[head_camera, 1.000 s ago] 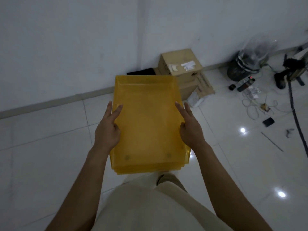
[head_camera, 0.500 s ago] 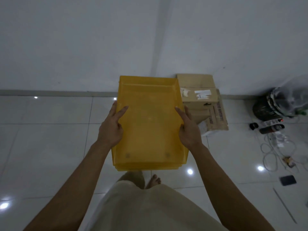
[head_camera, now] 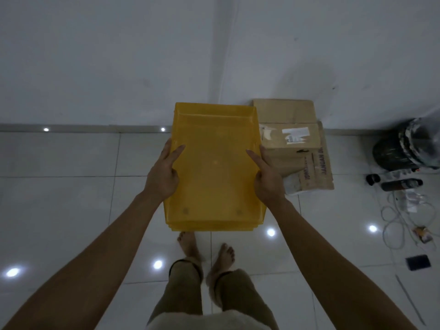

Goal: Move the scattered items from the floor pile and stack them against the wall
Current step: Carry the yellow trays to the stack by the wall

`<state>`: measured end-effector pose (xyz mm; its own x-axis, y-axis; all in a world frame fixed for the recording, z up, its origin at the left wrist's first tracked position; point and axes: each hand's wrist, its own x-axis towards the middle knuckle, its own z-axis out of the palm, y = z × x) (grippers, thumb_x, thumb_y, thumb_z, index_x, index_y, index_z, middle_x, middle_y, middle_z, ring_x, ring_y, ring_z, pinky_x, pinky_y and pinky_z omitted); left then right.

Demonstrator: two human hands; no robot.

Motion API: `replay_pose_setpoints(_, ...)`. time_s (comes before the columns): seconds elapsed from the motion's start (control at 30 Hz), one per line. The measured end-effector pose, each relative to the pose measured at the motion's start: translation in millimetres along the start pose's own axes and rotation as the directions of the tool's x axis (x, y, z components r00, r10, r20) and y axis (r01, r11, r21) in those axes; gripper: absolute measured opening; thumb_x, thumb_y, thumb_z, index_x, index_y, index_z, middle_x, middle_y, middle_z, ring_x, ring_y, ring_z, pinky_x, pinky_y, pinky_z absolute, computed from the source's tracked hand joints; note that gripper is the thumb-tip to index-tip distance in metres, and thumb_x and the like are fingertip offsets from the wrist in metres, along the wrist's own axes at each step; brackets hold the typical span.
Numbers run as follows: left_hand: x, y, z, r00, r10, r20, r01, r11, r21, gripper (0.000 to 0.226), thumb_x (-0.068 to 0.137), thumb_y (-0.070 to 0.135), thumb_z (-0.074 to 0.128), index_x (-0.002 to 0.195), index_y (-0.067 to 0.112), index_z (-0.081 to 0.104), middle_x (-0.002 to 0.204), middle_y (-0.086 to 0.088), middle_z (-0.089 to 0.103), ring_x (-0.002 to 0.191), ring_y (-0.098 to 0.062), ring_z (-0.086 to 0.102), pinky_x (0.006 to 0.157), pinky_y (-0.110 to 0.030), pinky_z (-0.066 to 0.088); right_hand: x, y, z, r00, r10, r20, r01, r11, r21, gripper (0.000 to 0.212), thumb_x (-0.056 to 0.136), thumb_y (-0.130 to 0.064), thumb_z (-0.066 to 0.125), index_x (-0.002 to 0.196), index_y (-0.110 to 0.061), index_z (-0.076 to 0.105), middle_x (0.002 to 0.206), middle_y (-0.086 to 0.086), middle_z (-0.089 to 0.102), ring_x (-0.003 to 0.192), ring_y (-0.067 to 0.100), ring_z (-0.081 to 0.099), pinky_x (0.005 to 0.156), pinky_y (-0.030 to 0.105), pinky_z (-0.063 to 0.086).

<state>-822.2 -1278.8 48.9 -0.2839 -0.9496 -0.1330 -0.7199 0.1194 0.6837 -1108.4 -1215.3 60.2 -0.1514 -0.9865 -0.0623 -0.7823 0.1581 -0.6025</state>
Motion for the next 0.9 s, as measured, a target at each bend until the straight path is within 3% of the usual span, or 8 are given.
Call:
replay_pose_setpoints(0.23, 42, -31, 52, 0.994, 0.01, -0.113, -0.011, 1.0, -0.004, 0.078, 0.084, -0.014, 0.04, 0.149, 0.029, 0.032, 0.161, -0.005, 0.012, 0.144, -0.024, 0.023, 0.105, -0.038, 0.037, 48, 53, 32, 0.997, -0.082, -0.001, 0.082, 0.997, 0.011, 0.074, 0.09, 0.015, 0.037, 0.144, -0.035, 0.042, 0.162, 0.003, 0.017, 0.146, 0.018, 0.023, 0.106, 0.032, 0.038)
replay_pose_setpoints(0.37, 74, -64, 91, 0.983, 0.033, -0.182, -0.034, 0.999, -0.002, 0.076, 0.085, -0.014, 0.04, 0.149, 0.027, 0.032, 0.16, -0.007, 0.014, 0.145, -0.021, 0.02, 0.109, -0.031, 0.027, 80, 90, 70, 0.991, -0.127, -0.036, 0.126, 0.992, -0.033, 0.073, 0.088, 0.014, 0.04, 0.142, -0.034, 0.046, 0.161, 0.005, 0.02, 0.143, 0.024, 0.031, 0.104, 0.039, 0.043)
replay_pose_setpoints(0.5, 100, -102, 130, 0.966, 0.039, -0.257, -0.045, 0.999, -0.019, 0.073, 0.085, -0.014, 0.041, 0.146, 0.026, 0.036, 0.16, -0.006, 0.016, 0.146, -0.021, 0.019, 0.114, -0.036, 0.026, 107, 125, 118, 0.976, -0.191, -0.102, 0.187, 0.981, -0.049, 0.073, 0.087, 0.014, 0.041, 0.142, -0.034, 0.047, 0.16, 0.008, 0.022, 0.142, 0.026, 0.035, 0.103, 0.041, 0.044)
replay_pose_setpoints(0.67, 118, -143, 173, 0.948, 0.101, -0.301, -0.101, 0.995, 0.014, 0.074, 0.086, -0.013, 0.042, 0.148, 0.026, 0.033, 0.159, -0.007, 0.017, 0.145, -0.024, 0.02, 0.113, -0.035, 0.025, 119, 169, 169, 0.953, -0.262, -0.152, 0.252, 0.964, -0.083, 0.072, 0.088, 0.014, 0.039, 0.141, -0.034, 0.049, 0.161, 0.009, 0.02, 0.145, 0.025, 0.027, 0.102, 0.042, 0.043)
replay_pose_setpoints(0.9, 139, -174, 209, 0.922, 0.147, -0.359, -0.163, 0.987, -0.013, 0.068, 0.086, -0.011, 0.042, 0.144, 0.025, 0.041, 0.158, -0.01, 0.02, 0.145, -0.026, 0.022, 0.116, -0.038, 0.028, 130, 197, 204, 0.948, -0.242, -0.208, 0.222, 0.968, -0.114, 0.074, 0.088, 0.014, 0.041, 0.143, -0.035, 0.046, 0.162, 0.007, 0.017, 0.148, 0.022, 0.019, 0.111, 0.038, 0.033)
